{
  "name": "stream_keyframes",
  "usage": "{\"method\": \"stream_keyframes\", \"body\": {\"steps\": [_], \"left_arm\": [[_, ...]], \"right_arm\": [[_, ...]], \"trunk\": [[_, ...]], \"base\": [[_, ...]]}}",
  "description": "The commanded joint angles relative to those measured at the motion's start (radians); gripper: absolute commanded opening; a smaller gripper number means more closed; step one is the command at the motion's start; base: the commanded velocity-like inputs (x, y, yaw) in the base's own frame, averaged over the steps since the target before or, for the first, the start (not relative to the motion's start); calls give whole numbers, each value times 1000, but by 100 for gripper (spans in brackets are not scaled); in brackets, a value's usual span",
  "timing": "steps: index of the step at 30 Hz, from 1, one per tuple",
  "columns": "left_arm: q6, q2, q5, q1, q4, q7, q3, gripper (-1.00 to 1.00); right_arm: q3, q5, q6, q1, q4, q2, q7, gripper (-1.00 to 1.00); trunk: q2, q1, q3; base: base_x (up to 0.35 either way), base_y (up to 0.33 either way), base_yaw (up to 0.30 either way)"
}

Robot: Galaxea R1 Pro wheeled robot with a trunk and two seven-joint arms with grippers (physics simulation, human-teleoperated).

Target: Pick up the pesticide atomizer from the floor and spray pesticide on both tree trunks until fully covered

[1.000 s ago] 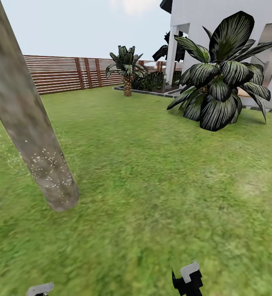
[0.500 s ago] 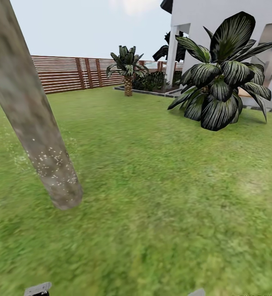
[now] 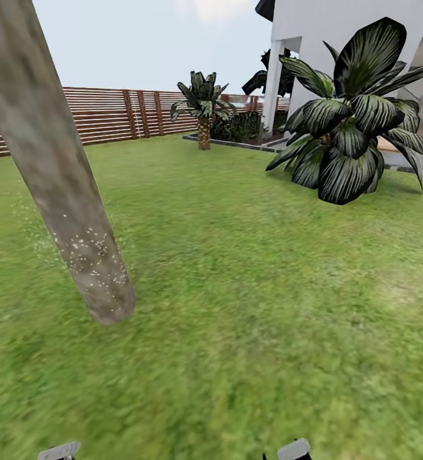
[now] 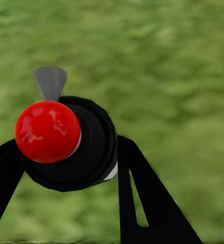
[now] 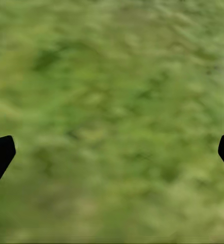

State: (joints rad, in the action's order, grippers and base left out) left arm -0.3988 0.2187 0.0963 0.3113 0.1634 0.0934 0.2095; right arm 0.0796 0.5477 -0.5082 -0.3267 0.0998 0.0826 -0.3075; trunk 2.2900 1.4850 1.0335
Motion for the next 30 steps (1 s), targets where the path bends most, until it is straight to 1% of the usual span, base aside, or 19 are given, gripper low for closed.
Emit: {"method": "stream_keyframes", "body": {"steps": [1, 4, 5, 7, 10, 18, 30], "left_arm": [[0, 0, 0, 0, 0, 0, 1, -100], [0, -1, 0, 0, 1, 0, 1, -100], [0, -1, 0, 0, 1, 0, 1, -100], [0, -1, 0, 0, 1, 0, 1, -100], [-1, -2, 1, 0, 1, 1, 0, -100], [1, -7, -7, 0, 1, 7, -5, -100], [2, -9, -3, 0, 1, 3, -4, -100]], "right_arm": [[1, -1, -1, 0, 0, 0, 0, 100], [4, -3, -3, 0, 1, -1, -1, 100], [4, -3, -14, 0, 1, -1, -2, 100], [3, -2, -59, 0, -1, -2, -4, 100], [3, -2, -82, 0, -2, -3, -4, 100], [3, -3, -84, 0, -3, -7, -4, 100], [4, 0, -84, 0, -3, -9, -4, 100]], "trunk": [[0, 0, 0], [0, 0, 0], [0, 0, 1], [0, 0, 2], [0, 0, 3], [0, 0, 10], [0, 0, 21]], "base": [[0, 0, 264], [0, 0, 273], [0, 0, 277], [0, 0, 278], [0, 0, 278], [0, 0, 269], [0, 0, 236]]}}
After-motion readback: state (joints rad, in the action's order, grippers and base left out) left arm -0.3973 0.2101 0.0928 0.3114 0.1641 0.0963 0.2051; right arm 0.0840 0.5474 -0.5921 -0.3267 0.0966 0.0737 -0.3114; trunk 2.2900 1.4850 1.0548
